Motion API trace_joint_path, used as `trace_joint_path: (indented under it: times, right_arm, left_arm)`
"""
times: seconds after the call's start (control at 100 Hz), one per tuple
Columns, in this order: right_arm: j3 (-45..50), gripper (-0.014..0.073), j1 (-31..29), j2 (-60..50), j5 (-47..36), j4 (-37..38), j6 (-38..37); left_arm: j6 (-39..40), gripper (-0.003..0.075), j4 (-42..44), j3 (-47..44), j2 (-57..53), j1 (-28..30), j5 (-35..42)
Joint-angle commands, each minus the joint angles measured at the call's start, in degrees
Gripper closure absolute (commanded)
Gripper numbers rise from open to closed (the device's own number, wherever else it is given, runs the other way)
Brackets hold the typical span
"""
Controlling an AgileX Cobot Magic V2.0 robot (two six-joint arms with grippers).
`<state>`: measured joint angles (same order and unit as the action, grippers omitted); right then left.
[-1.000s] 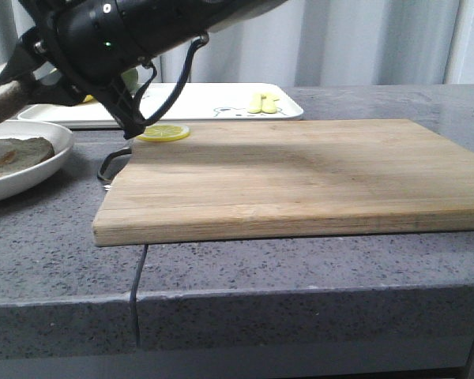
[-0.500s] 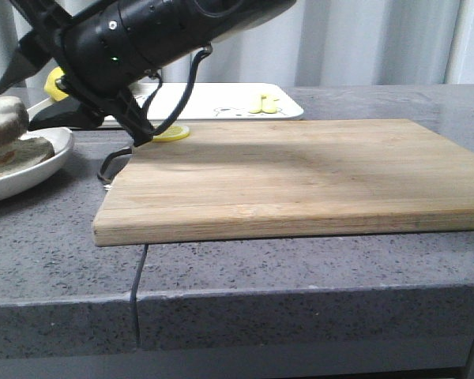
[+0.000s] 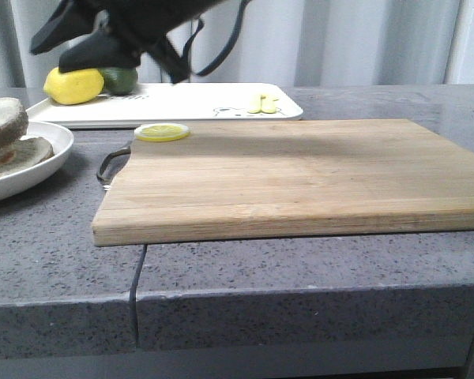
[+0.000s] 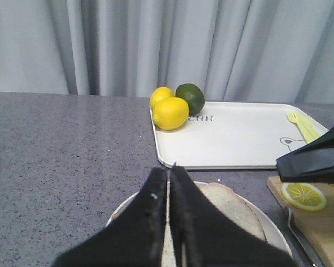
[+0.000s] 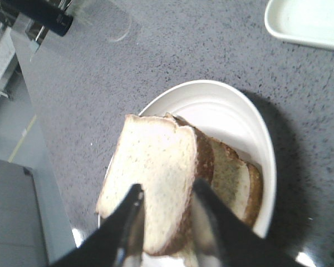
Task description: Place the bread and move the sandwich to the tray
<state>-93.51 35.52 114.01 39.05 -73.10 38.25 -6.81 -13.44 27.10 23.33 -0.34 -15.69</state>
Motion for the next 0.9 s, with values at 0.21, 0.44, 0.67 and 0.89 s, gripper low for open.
trace_joint_path:
  times: [0.21,0.44,0.67,0.89]
  right_arm:
    - [-1.9,0.0657,-1.2,-10.4,8.3,6.0,11.3]
    - [-1.9,0.0655,-1.2,-15.0,13.2,6.2,14.1]
    - [-1.9,0.0655,-1.2,-20.5,15.0,6.4,14.2]
    - [-1.9,0.0655,-1.2,-25.3,15.1,6.6,14.6]
  left_arm:
    - [0.5,0.0687,-0.1,11.4,10.1,5.6,-9.5]
    - [0.5,0.0473,-0.1,16.6,18.8,11.3,-17.3]
    - [0.5,0.0447,-1.0,20.4,27.8,12.7,-22.1]
    - [0.5,0.0447,-1.6,24.9,37.2,12.7,-28.0]
